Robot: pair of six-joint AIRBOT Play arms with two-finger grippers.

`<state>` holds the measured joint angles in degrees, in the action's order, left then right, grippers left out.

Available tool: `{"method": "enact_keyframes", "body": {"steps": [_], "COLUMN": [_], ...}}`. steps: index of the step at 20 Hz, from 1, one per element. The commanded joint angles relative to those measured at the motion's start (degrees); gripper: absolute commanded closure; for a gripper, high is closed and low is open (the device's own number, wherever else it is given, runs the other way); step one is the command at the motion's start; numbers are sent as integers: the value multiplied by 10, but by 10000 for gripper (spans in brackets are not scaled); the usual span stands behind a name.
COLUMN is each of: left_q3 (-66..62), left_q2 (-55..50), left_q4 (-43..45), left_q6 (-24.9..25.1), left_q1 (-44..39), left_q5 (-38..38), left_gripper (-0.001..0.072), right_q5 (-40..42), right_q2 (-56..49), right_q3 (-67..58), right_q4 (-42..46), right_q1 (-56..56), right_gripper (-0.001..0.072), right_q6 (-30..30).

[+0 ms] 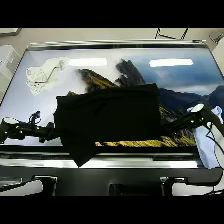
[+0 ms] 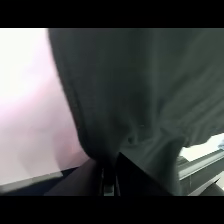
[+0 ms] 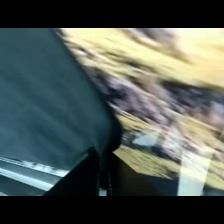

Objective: Fold the clothes and pants, and hang the long-sleeved shirts on hangers.

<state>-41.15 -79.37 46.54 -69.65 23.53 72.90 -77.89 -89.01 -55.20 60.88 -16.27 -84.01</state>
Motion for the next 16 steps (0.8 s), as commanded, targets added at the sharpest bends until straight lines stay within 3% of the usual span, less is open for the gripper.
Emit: {"method": "enact_keyframes", "body": {"steps": [1, 4, 8, 10, 13, 16], "left_q3": [-60, -237, -581, -694, -730, -730], "left_q2": [28, 116, 219, 258, 335, 384], "left_q4": [-6, -59, -103, -99, -97, -73], "left_q6": [-4, -8, 14, 26, -12, -42], "left_q1": [0, 4, 7, 7, 7, 7], "left_q5": [43, 37, -53, -62, -82, -162], "left_gripper": [684, 684, 682, 682, 682, 682], "right_q5": [-15, -2, 162, 186, 151, 164], "right_q2": [28, 117, 264, 339, 440, 501], "right_q3": [-50, -212, -475, -541, -545, -545], "right_q4": [-19, -10, 39, 78, 133, 188], "right_q1": [25, 25, 25, 25, 25, 25], "right_gripper": [672, 673, 672, 672, 672, 672], "right_q6": [5, 16, 39, 37, 11, 2]}}
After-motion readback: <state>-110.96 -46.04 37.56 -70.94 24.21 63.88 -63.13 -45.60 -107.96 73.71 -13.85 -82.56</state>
